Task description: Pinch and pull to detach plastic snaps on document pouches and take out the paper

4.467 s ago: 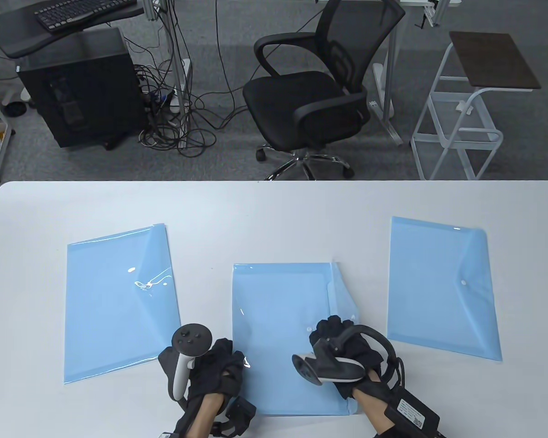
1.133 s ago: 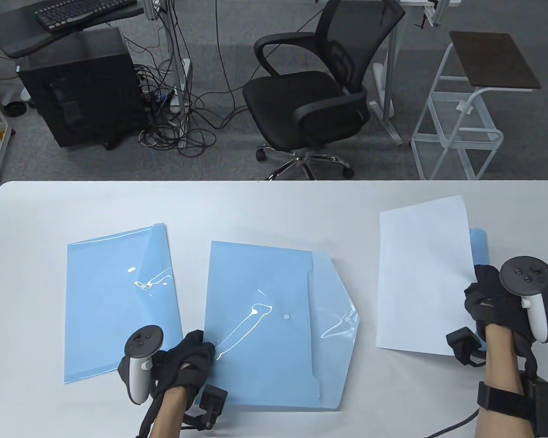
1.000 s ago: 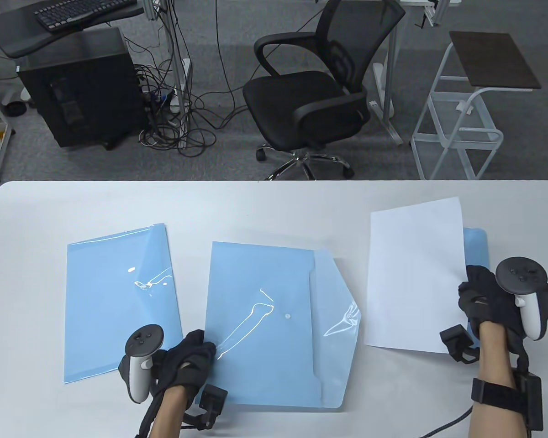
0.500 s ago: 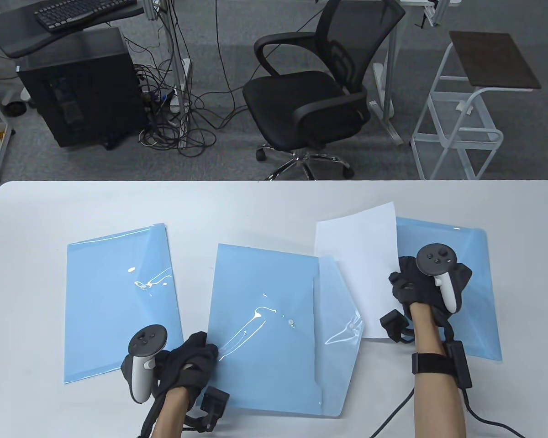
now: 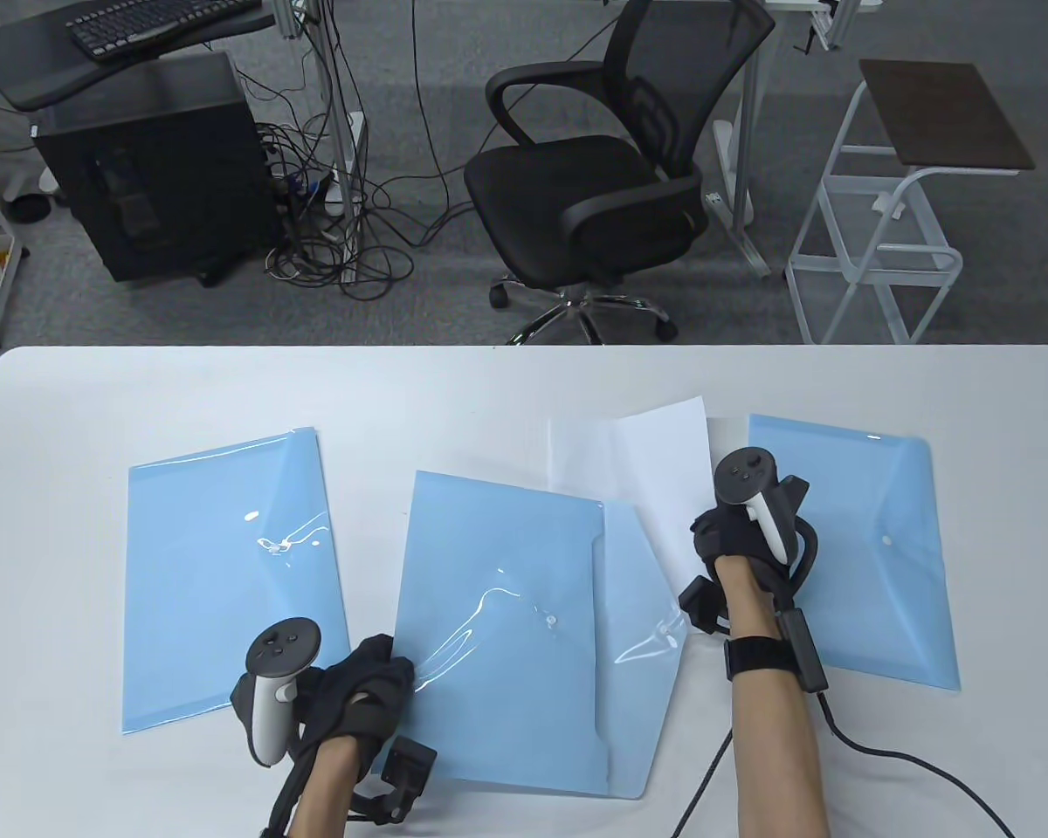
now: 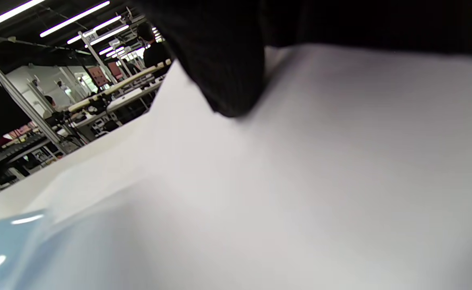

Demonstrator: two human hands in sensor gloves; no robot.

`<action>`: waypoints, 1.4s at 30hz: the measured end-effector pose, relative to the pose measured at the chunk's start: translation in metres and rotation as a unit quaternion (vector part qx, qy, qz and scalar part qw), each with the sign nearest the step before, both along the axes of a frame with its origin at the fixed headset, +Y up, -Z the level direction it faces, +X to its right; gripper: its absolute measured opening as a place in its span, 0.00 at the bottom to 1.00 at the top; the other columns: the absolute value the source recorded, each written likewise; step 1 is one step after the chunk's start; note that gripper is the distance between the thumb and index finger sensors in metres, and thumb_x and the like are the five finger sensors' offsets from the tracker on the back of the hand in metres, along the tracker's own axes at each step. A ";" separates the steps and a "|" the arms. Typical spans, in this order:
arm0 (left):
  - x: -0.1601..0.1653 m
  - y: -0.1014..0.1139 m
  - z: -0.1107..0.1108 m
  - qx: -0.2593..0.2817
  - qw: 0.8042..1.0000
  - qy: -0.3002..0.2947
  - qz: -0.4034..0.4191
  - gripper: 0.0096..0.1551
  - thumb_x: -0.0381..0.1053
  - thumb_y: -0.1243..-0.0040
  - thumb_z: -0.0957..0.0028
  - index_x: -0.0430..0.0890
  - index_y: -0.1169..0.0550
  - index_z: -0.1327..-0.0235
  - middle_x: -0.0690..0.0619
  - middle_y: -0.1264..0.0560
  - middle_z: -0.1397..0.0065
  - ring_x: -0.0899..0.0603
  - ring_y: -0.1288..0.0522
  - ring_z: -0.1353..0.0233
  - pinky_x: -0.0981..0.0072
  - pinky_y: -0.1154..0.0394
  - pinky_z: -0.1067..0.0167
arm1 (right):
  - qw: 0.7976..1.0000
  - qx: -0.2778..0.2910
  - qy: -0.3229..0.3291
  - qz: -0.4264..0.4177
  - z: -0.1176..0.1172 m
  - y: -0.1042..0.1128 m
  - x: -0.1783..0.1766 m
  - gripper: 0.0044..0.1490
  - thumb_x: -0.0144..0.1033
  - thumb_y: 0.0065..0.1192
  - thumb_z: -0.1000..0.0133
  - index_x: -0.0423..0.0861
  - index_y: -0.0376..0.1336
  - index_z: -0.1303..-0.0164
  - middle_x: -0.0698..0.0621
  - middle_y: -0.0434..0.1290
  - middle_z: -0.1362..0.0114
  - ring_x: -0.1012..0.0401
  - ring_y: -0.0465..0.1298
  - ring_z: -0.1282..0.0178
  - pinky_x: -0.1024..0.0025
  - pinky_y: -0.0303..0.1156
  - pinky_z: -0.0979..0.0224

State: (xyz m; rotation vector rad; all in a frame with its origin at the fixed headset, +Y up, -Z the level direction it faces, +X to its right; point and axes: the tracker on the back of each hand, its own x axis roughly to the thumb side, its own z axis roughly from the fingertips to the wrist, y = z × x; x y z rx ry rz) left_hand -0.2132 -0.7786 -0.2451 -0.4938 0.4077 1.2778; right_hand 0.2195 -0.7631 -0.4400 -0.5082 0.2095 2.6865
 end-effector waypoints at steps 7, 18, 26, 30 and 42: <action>0.000 0.000 -0.001 0.003 1.000 -0.001 0.006 0.25 0.40 0.47 0.40 0.39 0.31 0.30 0.45 0.20 0.39 0.44 0.13 0.55 0.60 0.14 0.58 | 0.999 -0.014 -0.012 0.042 0.002 -0.006 -0.005 0.42 0.36 0.76 0.46 0.30 0.62 0.27 0.40 0.83 0.43 0.49 0.86 0.58 0.53 0.84 0.60; -0.002 0.002 0.000 0.013 1.000 0.006 0.024 0.25 0.40 0.47 0.40 0.39 0.32 0.30 0.45 0.20 0.39 0.44 0.13 0.55 0.61 0.14 0.58 | 0.995 0.030 0.001 0.099 0.018 0.016 -0.014 0.46 0.42 0.70 0.43 0.32 0.56 0.20 0.30 0.69 0.23 0.33 0.75 0.34 0.34 0.75 0.41; -0.003 0.004 0.002 0.023 0.999 0.012 0.048 0.25 0.41 0.47 0.40 0.39 0.32 0.30 0.46 0.20 0.39 0.44 0.13 0.55 0.61 0.14 0.58 | 0.996 0.080 0.039 -0.020 0.061 0.053 0.000 0.41 0.35 0.60 0.38 0.33 0.52 0.18 0.26 0.57 0.15 0.26 0.61 0.24 0.27 0.64 0.34; -0.001 0.006 0.004 0.029 0.998 0.010 0.050 0.25 0.41 0.47 0.40 0.39 0.32 0.30 0.46 0.20 0.39 0.45 0.13 0.55 0.61 0.14 0.58 | 0.989 0.081 0.064 -0.104 0.085 0.060 0.005 0.37 0.28 0.58 0.39 0.34 0.54 0.19 0.27 0.60 0.16 0.28 0.61 0.23 0.28 0.62 0.32; 0.004 0.005 0.008 0.035 0.998 0.004 0.052 0.24 0.41 0.48 0.40 0.40 0.33 0.30 0.47 0.21 0.38 0.45 0.13 0.54 0.61 0.14 0.57 | 0.932 0.047 0.093 -0.346 0.133 0.039 0.008 0.32 0.25 0.55 0.40 0.30 0.60 0.25 0.32 0.80 0.35 0.40 0.84 0.48 0.44 0.81 0.50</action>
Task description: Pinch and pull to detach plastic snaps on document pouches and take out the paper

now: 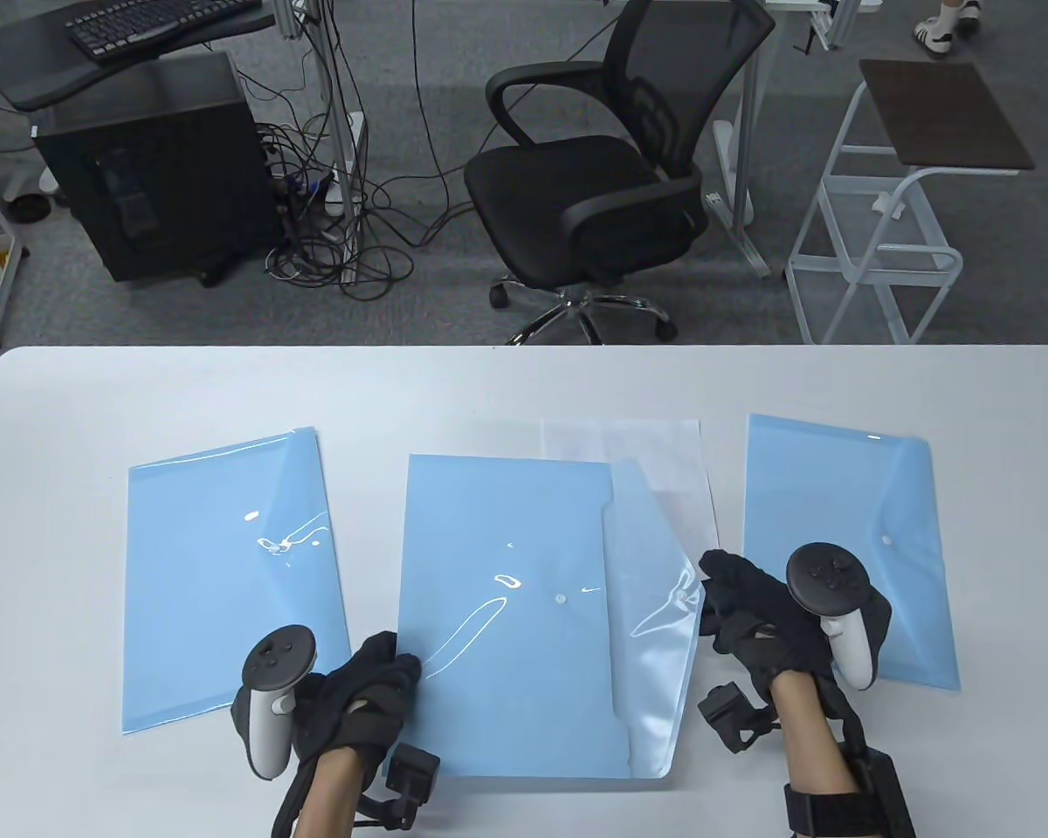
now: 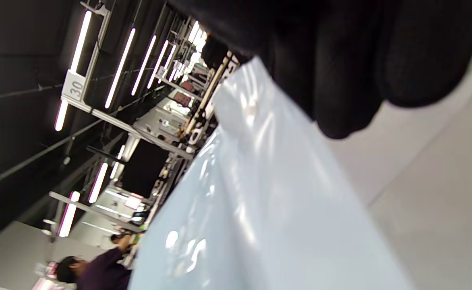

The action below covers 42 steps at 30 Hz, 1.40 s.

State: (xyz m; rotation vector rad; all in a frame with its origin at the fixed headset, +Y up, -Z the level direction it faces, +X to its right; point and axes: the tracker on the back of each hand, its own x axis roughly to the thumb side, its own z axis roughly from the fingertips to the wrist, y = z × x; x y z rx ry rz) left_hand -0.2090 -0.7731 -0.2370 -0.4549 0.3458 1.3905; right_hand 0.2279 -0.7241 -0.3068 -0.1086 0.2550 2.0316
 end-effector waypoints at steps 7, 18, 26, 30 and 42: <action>0.003 -0.005 -0.002 -0.009 1.000 -0.007 -0.019 0.25 0.40 0.48 0.40 0.40 0.33 0.30 0.47 0.21 0.38 0.44 0.14 0.53 0.60 0.15 0.56 | 0.997 -0.009 0.054 -0.063 0.004 -0.011 -0.020 0.32 0.25 0.55 0.40 0.32 0.61 0.24 0.31 0.78 0.32 0.37 0.83 0.44 0.41 0.79 0.47; 0.005 -0.013 -0.004 -0.027 0.999 -0.013 -0.029 0.25 0.40 0.49 0.40 0.40 0.34 0.30 0.47 0.22 0.37 0.44 0.14 0.52 0.59 0.15 0.55 | 0.972 0.002 0.205 0.117 0.010 -0.010 -0.093 0.37 0.29 0.54 0.37 0.37 0.51 0.17 0.24 0.54 0.14 0.23 0.58 0.24 0.22 0.61 0.35; 0.006 -0.017 -0.005 -0.040 0.998 -0.012 -0.046 0.25 0.40 0.50 0.39 0.39 0.34 0.29 0.46 0.23 0.37 0.43 0.14 0.51 0.58 0.15 0.54 | 0.929 0.010 0.258 0.264 0.016 -0.039 -0.133 0.40 0.33 0.52 0.36 0.43 0.44 0.15 0.28 0.41 0.11 0.22 0.44 0.21 0.18 0.48 0.32; 0.007 -0.019 -0.005 -0.046 0.997 -0.013 -0.054 0.25 0.39 0.50 0.39 0.39 0.34 0.29 0.46 0.23 0.37 0.42 0.14 0.51 0.57 0.15 0.54 | 0.911 0.013 0.269 0.311 0.019 -0.049 -0.142 0.40 0.34 0.51 0.36 0.43 0.44 0.14 0.29 0.39 0.11 0.22 0.42 0.20 0.17 0.47 0.31; 0.011 -0.023 -0.006 -0.059 0.995 -0.020 -0.074 0.25 0.40 0.50 0.39 0.39 0.34 0.29 0.46 0.23 0.36 0.42 0.14 0.50 0.57 0.15 0.53 | 0.907 -0.021 0.280 0.315 0.019 -0.063 -0.151 0.40 0.35 0.51 0.36 0.40 0.45 0.15 0.26 0.37 0.13 0.21 0.37 0.23 0.17 0.42 0.32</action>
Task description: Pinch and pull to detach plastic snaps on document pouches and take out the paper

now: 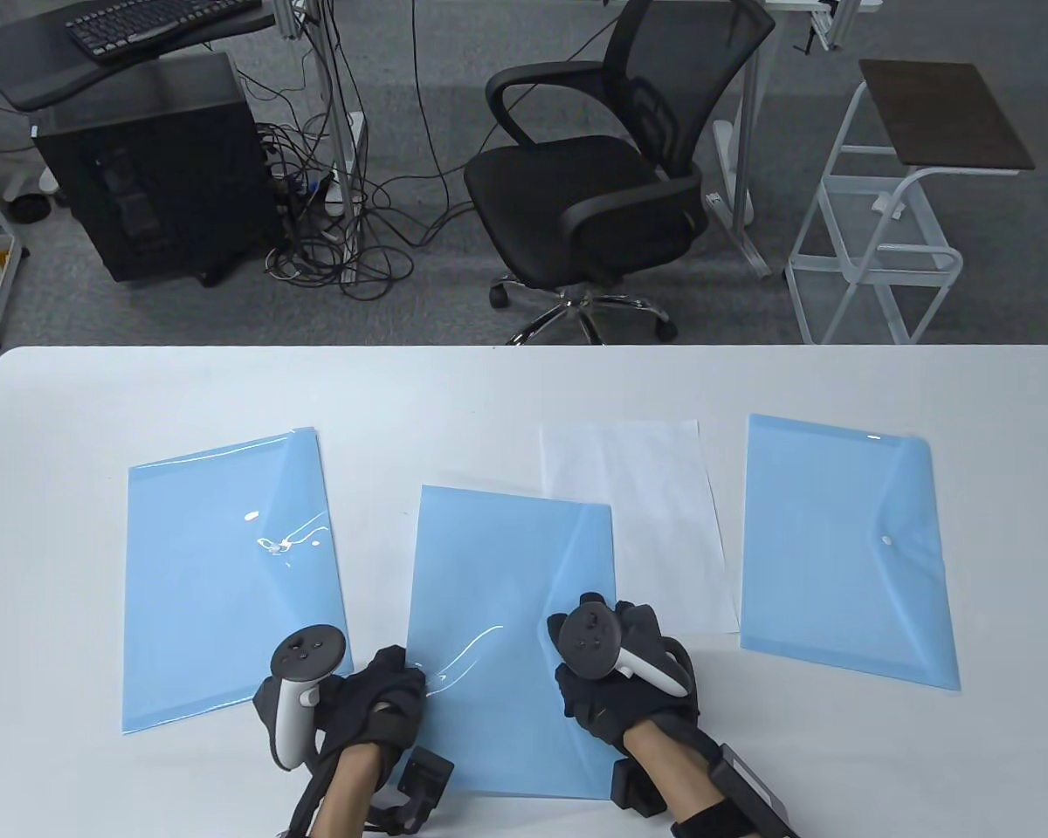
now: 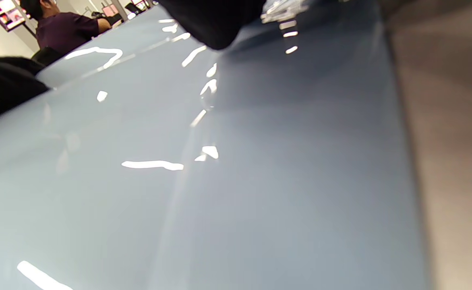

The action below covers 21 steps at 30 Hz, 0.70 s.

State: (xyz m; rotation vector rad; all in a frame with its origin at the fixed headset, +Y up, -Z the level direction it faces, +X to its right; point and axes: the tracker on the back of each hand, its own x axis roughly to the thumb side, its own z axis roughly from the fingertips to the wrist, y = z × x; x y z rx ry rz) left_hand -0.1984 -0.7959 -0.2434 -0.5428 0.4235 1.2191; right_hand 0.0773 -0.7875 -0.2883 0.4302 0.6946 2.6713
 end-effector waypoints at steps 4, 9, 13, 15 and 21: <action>0.000 0.000 0.000 0.000 1.000 0.001 -0.002 0.25 0.40 0.50 0.39 0.39 0.35 0.29 0.46 0.23 0.36 0.42 0.14 0.50 0.57 0.15 0.53 | 0.999 0.003 -0.030 -0.029 -0.003 -0.002 0.004 0.36 0.33 0.50 0.36 0.41 0.48 0.17 0.24 0.34 0.14 0.21 0.33 0.24 0.17 0.37 0.33; -0.001 0.001 0.000 0.002 1.000 0.000 0.003 0.25 0.40 0.50 0.39 0.39 0.35 0.29 0.46 0.23 0.36 0.42 0.14 0.50 0.57 0.15 0.53 | 1.000 0.007 -0.021 -0.015 -0.004 -0.003 0.005 0.35 0.33 0.50 0.36 0.43 0.49 0.18 0.25 0.35 0.13 0.22 0.33 0.23 0.17 0.37 0.32; -0.001 0.001 -0.001 0.001 1.000 0.000 0.003 0.25 0.40 0.50 0.39 0.39 0.34 0.29 0.46 0.23 0.36 0.42 0.14 0.50 0.57 0.15 0.53 | 1.000 0.009 -0.014 -0.016 -0.004 -0.003 0.004 0.36 0.34 0.51 0.36 0.42 0.49 0.17 0.25 0.35 0.13 0.22 0.33 0.23 0.17 0.36 0.32; -0.001 0.002 -0.001 0.003 1.000 0.000 0.002 0.25 0.40 0.50 0.39 0.39 0.34 0.29 0.46 0.22 0.36 0.42 0.14 0.51 0.57 0.15 0.53 | 0.999 0.015 -0.012 -0.026 -0.004 0.002 0.005 0.37 0.34 0.51 0.36 0.41 0.49 0.15 0.24 0.36 0.13 0.22 0.34 0.23 0.17 0.36 0.32; -0.003 0.007 0.001 0.011 1.000 0.002 0.017 0.25 0.40 0.50 0.39 0.39 0.34 0.29 0.46 0.22 0.37 0.43 0.14 0.51 0.58 0.15 0.54 | 0.995 0.055 -0.039 -0.079 -0.004 0.041 0.024 0.40 0.42 0.53 0.36 0.42 0.50 0.14 0.22 0.41 0.11 0.20 0.40 0.21 0.15 0.43 0.33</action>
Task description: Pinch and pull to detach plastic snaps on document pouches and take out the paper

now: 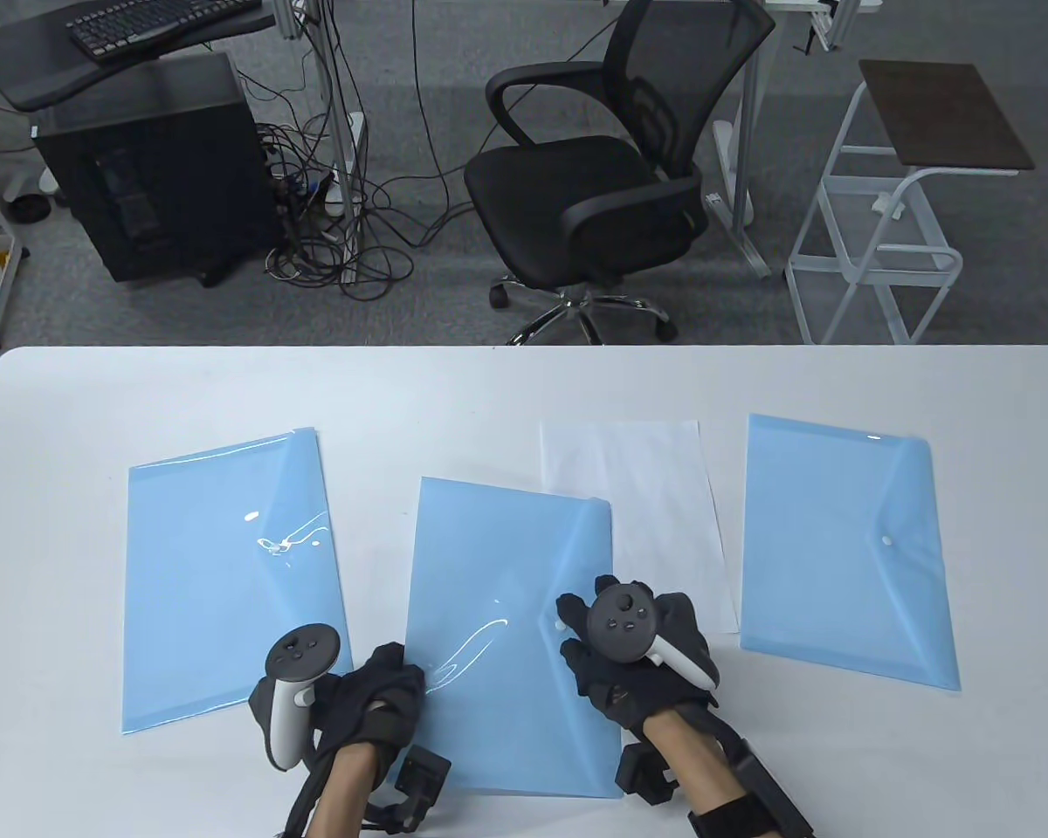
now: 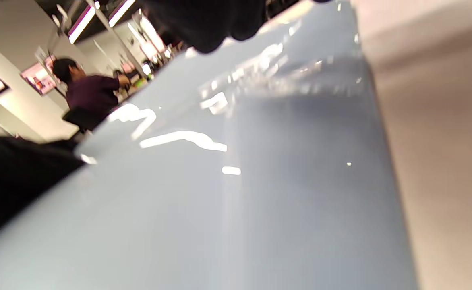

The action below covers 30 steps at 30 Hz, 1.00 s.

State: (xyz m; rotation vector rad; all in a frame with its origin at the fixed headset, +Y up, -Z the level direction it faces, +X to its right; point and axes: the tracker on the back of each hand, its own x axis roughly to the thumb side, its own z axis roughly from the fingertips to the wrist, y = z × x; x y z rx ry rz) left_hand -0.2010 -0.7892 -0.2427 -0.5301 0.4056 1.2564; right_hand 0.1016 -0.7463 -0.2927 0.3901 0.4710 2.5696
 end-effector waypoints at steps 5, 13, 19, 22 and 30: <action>0.000 0.004 0.002 0.009 1.000 0.000 0.011 0.25 0.40 0.50 0.39 0.39 0.34 0.29 0.46 0.22 0.37 0.43 0.14 0.51 0.58 0.15 0.54 | 0.997 0.066 -0.050 0.000 0.003 0.030 0.033 0.46 0.54 0.56 0.37 0.43 0.49 0.13 0.23 0.43 0.10 0.20 0.44 0.20 0.15 0.46 0.32; 0.000 0.008 0.003 0.018 1.000 0.002 0.024 0.25 0.40 0.50 0.39 0.39 0.34 0.29 0.46 0.22 0.37 0.43 0.14 0.52 0.58 0.15 0.54 | 0.984 0.136 -0.113 0.016 0.011 0.041 0.081 0.55 0.67 0.54 0.40 0.46 0.47 0.10 0.26 0.42 0.08 0.20 0.45 0.19 0.13 0.47 0.32; -0.005 0.009 0.003 0.021 0.999 0.013 0.024 0.25 0.40 0.50 0.39 0.39 0.34 0.29 0.46 0.22 0.37 0.43 0.14 0.52 0.58 0.15 0.54 | 0.981 0.145 -0.130 0.021 0.013 0.023 0.093 0.55 0.68 0.53 0.40 0.47 0.45 0.10 0.27 0.41 0.07 0.20 0.43 0.18 0.12 0.45 0.32; -0.007 0.010 0.003 0.021 0.999 0.018 0.023 0.25 0.40 0.50 0.39 0.38 0.34 0.29 0.46 0.22 0.37 0.43 0.14 0.52 0.58 0.15 0.54 | 0.982 0.136 -0.130 0.026 0.013 0.018 0.095 0.55 0.68 0.53 0.40 0.47 0.46 0.10 0.27 0.41 0.08 0.19 0.43 0.19 0.11 0.45 0.33; -0.014 0.023 -0.003 0.040 0.998 0.033 0.024 0.25 0.40 0.49 0.39 0.38 0.34 0.29 0.46 0.22 0.38 0.43 0.14 0.52 0.58 0.15 0.55 | 0.982 0.129 -0.134 0.010 0.015 0.017 0.100 0.55 0.67 0.53 0.40 0.45 0.47 0.11 0.26 0.43 0.08 0.20 0.44 0.19 0.12 0.45 0.33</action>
